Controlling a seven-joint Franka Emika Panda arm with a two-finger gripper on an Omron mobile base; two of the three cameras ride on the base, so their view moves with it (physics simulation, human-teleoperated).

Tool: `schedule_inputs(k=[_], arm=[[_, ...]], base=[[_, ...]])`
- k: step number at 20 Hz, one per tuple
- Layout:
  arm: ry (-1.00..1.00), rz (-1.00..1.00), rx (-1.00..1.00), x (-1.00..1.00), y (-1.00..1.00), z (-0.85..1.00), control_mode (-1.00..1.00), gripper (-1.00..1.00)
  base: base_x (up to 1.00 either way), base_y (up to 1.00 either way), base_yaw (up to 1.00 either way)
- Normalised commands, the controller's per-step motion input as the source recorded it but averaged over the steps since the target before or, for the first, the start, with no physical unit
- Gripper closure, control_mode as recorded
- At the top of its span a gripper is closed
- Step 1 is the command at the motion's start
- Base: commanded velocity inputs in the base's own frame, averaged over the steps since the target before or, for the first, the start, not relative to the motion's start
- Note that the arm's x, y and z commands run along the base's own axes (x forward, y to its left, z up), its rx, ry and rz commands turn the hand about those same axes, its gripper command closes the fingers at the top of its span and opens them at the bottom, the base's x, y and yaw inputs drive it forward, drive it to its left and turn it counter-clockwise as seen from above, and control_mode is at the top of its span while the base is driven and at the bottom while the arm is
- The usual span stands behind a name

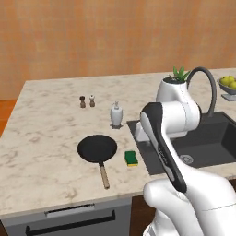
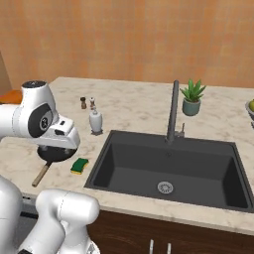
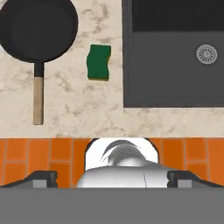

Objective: Pick the pan and sponge and place them into the sink. Then turn on the water.

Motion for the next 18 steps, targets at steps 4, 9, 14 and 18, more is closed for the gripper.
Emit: schedule_inputs(k=[4,9,14,18], arm=[[0.11,0.05,0.01,0.22,0.74,-0.27,-1.00,-1.00],[0.05,0.03,0.00,0.30,0.59,-0.36,-1.00,-1.00],[0.04,0.00,0.00,0.26,0.39,-0.35,-1.00,-1.00],[0.09,0.00,0.00,0.22,0.41,-0.48,-1.00,-1.00]], base=[[0.00,0.00,0.00],[0.00,0.00,0.00],[0.00,0.00,0.00],[0.00,0.00,0.00]])
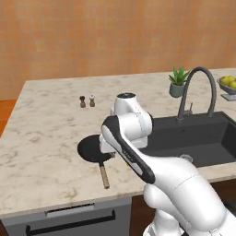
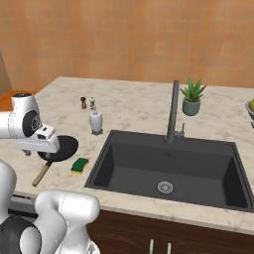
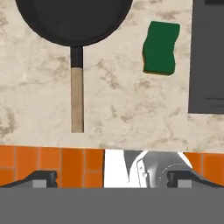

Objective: Pick the pan and sponge and place them into the sink. Then turn on the water.

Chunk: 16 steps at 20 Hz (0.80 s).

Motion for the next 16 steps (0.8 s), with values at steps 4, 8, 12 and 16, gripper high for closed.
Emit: schedule_inputs(k=[4,8,12,16], arm=[[0.05,0.00,0.00,0.27,0.39,-0.45,-1.00,-1.00],[0.05,0.00,0.00,0.23,0.28,-0.32,-1.00,-1.00],[0.04,0.00,0.00,0.20,0.20,-0.31,-1.00,-1.00],[0.01,0.00,0.00,0.28,0.17,-0.41,-1.00,-1.00]], base=[[0.00,0.00,0.00],[0.00,0.00,0.00],[0.00,0.00,0.00],[0.00,0.00,0.00]])
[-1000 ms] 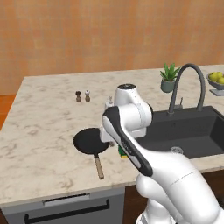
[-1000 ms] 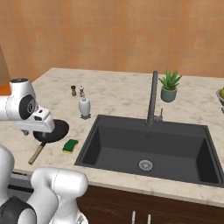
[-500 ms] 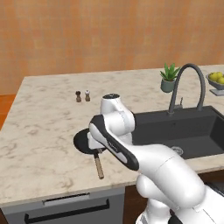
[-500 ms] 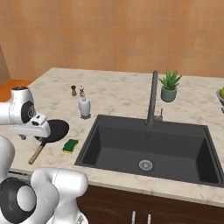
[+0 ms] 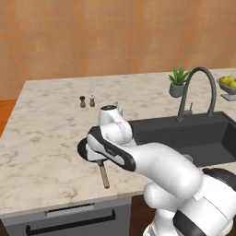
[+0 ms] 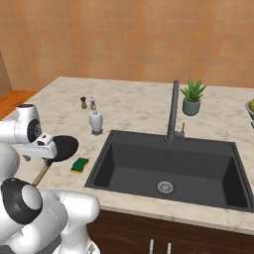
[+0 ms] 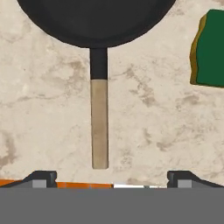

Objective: Pick the pan and sponge and place them into the sink. Then turn on the water.

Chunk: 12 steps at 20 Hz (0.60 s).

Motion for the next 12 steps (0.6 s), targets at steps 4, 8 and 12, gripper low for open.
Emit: schedule_inputs(k=[4,8,12], arm=[[0.00,0.02,0.00,0.30,0.04,-0.45,-1.00,-1.00],[0.00,0.02,0.00,0.33,0.09,-0.50,-1.00,-1.00],[0.03,0.00,0.00,0.32,0.23,-0.46,-1.00,-1.00]], base=[[0.00,0.00,0.00],[0.00,0.00,0.00],[0.00,0.00,0.00]])
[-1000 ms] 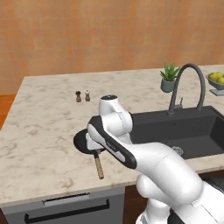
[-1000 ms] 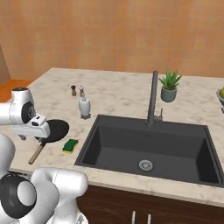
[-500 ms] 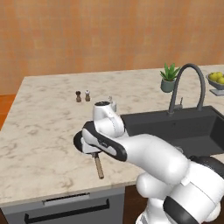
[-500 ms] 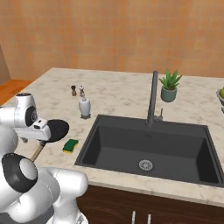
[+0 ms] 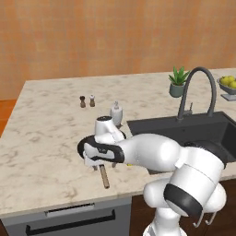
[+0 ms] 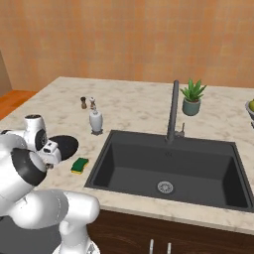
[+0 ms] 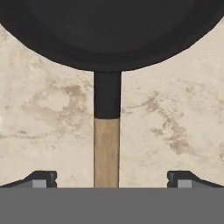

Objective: Pick the pan and sponge and place them into the sink. Then turn on the water.

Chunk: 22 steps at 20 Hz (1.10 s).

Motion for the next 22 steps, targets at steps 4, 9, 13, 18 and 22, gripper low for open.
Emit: schedule_inputs(k=[4,9,13,18,22], arm=[[0.00,0.00,0.00,0.28,0.14,-0.43,-1.00,-1.00],[0.00,0.00,0.00,0.15,0.02,-0.39,-1.00,-1.00],[0.00,0.00,0.00,0.05,0.02,-0.37,-1.00,1.00],[0.00,0.00,0.00,0.01,0.02,-0.05,-1.00,1.00],[0.00,0.00,0.00,-0.04,0.00,0.18,-1.00,1.00]], base=[[0.00,0.00,0.00],[0.00,0.00,0.00],[0.00,0.00,0.00],[0.00,0.00,0.00],[0.00,0.00,0.00]])
